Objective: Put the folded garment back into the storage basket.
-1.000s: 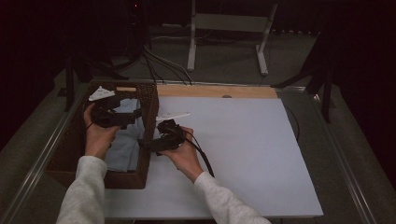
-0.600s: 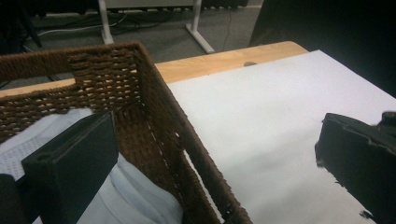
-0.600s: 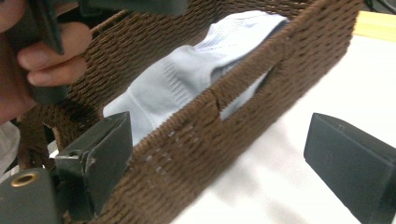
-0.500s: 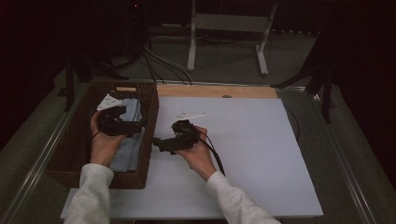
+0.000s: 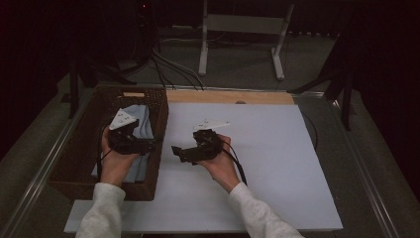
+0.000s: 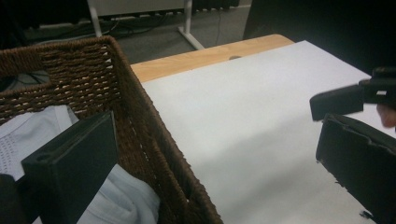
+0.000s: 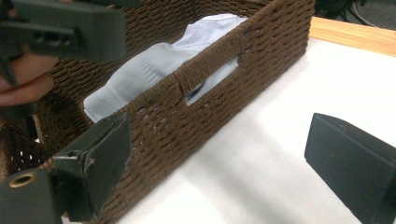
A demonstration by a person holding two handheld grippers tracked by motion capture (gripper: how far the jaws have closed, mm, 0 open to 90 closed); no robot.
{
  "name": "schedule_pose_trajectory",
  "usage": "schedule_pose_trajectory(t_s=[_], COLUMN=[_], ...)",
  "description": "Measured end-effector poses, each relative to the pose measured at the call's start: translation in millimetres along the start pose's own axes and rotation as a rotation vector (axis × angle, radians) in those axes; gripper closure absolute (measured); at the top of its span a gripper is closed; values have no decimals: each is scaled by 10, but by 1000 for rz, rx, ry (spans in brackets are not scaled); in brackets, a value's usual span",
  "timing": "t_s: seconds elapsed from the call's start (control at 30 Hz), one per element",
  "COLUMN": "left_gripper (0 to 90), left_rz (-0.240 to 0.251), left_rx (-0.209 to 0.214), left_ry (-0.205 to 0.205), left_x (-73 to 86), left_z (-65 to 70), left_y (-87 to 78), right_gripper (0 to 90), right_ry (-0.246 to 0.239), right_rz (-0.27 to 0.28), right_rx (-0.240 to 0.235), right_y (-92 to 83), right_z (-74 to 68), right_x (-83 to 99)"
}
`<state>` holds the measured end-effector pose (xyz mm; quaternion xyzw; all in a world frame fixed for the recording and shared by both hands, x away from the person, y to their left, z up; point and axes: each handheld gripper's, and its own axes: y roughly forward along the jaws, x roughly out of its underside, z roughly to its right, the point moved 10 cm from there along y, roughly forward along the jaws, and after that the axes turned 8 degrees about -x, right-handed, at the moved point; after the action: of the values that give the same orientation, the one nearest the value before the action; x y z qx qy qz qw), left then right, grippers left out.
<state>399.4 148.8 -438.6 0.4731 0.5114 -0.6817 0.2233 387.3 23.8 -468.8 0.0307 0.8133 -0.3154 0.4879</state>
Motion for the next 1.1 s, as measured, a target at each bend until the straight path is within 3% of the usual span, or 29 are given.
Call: schedule_pose_trajectory(t_s=[0.57,1.1], left_gripper=[0,0], left_rz=[7,31], left_rx=[21,37], left_ry=[26,10], left_x=[172,199], left_z=[218,289], left_y=[-122,-204], right_gripper=[64,41], right_ry=[-6,2], right_rz=[36,59], right_rx=[31,62], right_y=[-287,-549], right_z=[182,400], right_x=[85,202])
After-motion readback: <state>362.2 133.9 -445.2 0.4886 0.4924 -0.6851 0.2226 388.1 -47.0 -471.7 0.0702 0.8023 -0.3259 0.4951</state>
